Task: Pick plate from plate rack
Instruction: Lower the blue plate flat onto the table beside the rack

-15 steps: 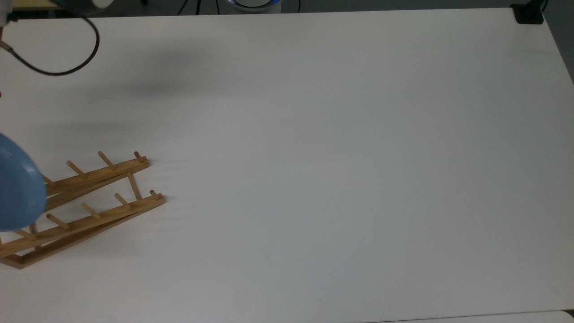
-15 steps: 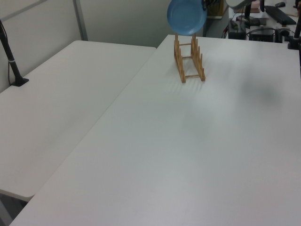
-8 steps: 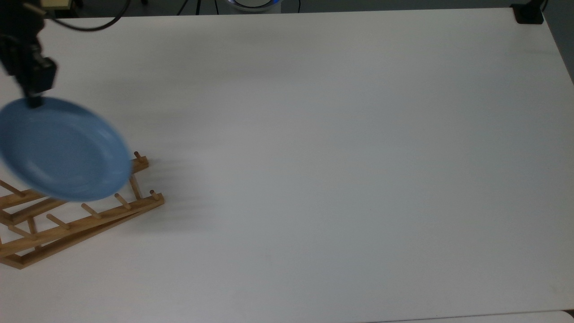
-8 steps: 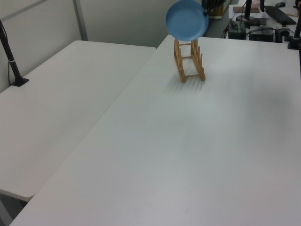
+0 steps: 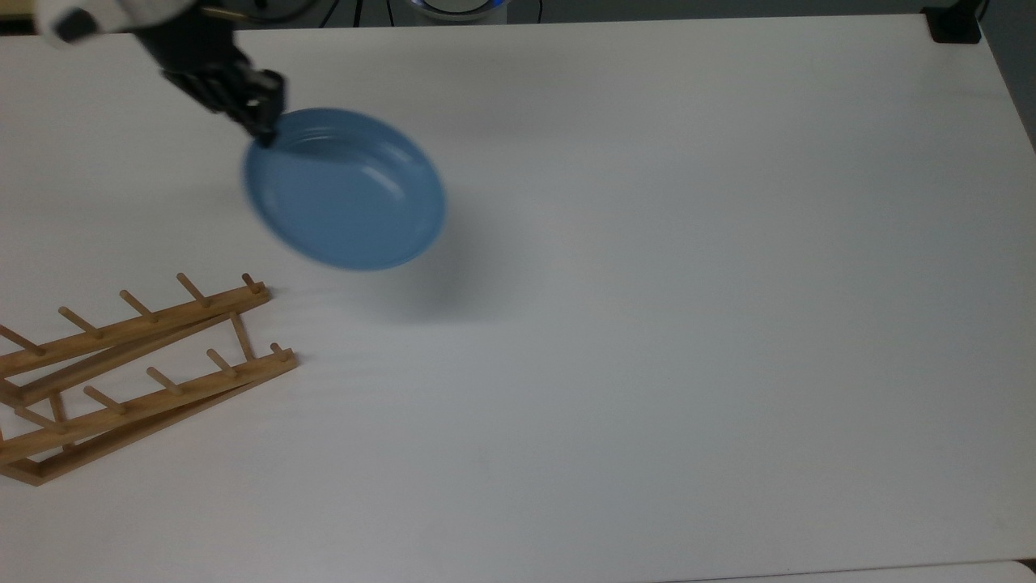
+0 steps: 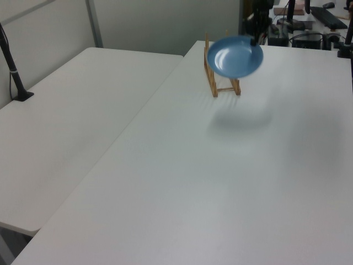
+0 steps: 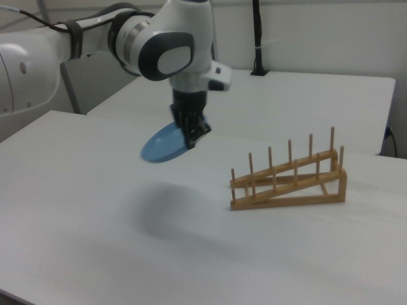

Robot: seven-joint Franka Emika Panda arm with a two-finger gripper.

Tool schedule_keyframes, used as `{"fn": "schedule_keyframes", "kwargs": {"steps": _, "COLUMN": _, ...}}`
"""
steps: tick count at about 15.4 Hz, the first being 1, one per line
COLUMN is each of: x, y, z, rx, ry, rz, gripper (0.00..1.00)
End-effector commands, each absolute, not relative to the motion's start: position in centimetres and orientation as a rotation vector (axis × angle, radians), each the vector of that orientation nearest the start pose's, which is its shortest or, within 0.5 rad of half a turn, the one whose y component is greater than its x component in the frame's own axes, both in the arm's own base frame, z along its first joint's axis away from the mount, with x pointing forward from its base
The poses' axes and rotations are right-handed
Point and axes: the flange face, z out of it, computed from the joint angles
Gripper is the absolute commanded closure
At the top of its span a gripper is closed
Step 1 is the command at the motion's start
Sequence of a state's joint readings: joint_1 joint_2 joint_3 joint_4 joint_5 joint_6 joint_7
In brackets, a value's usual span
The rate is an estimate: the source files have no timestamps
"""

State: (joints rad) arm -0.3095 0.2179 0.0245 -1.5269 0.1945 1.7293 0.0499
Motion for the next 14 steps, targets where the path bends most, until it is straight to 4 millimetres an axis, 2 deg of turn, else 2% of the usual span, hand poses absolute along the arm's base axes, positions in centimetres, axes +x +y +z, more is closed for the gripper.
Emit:
{"fn": "schedule_keyframes", "kwargs": {"steps": 1, "x": 59.3, "y": -11.8, "z": 48.7, "rx": -2.910, "ry": 0.272, "rz": 0.156, "gripper": 1.00}}
{"fn": "schedule_keyframes", "kwargs": {"steps": 3, "x": 58.7, "y": -10.4, "z": 45.7, "rx": -2.945, "ry": 0.169, "rz": 0.241, "gripper": 1.00}}
{"fn": "schedule_keyframes", "kwargs": {"steps": 7, "x": 57.9, "y": -10.0, "z": 41.9, "rx": -2.989, "ry": -0.011, "rz": 0.271, "gripper": 1.00}}
{"fn": "schedule_keyframes", "kwargs": {"steps": 14, "x": 57.1, "y": -11.1, "z": 37.6, "rx": -3.067, "ry": -0.126, "rz": 0.224, "gripper": 1.00}}
